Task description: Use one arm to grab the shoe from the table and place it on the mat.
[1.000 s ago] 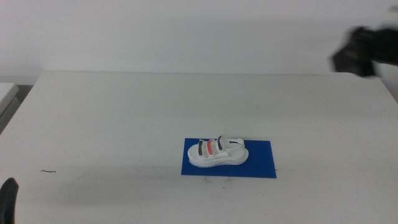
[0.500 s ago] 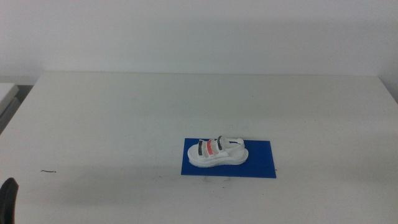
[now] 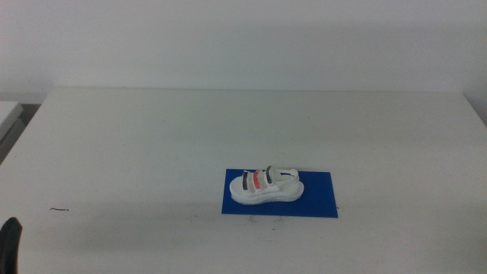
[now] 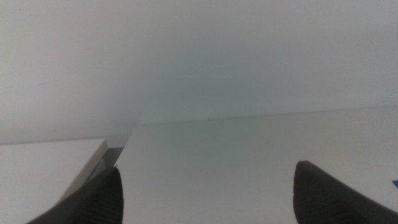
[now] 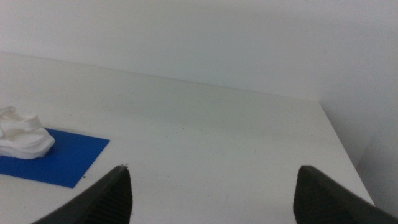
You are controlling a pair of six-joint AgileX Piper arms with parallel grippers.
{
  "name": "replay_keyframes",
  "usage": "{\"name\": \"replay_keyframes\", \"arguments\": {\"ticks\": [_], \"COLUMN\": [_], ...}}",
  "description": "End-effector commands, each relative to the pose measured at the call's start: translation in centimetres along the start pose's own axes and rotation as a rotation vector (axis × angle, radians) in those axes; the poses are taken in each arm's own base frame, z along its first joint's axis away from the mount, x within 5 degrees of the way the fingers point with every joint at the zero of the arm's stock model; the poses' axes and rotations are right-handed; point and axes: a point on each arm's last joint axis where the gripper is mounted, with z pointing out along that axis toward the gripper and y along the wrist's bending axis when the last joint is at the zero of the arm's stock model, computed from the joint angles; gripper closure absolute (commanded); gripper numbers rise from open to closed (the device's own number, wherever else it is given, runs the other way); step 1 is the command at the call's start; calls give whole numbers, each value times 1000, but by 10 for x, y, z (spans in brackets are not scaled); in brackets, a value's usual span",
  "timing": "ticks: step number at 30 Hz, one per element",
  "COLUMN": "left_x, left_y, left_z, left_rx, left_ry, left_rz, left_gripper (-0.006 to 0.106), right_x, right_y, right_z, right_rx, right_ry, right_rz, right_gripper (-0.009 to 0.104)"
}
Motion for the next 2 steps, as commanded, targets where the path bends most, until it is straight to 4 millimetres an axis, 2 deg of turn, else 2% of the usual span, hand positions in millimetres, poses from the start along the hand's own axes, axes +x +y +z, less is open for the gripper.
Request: {"name": "replay_keyframes", "arguments": {"ticks": [1,2], "left_x": [-1,-1], "left_y": [0,0], "left_z": [0,0], "left_rx": [2,2], "left_ry": [-7,-7], "left_rz": [-5,-5], "left_gripper": [7,7], "right_x": [1,1], "right_y": [0,0], "right_z": [0,0], "right_rx": [9,9], "right_ry": [-1,-1], "right_rz": [-12,-12], "right_gripper": [29,29]}}
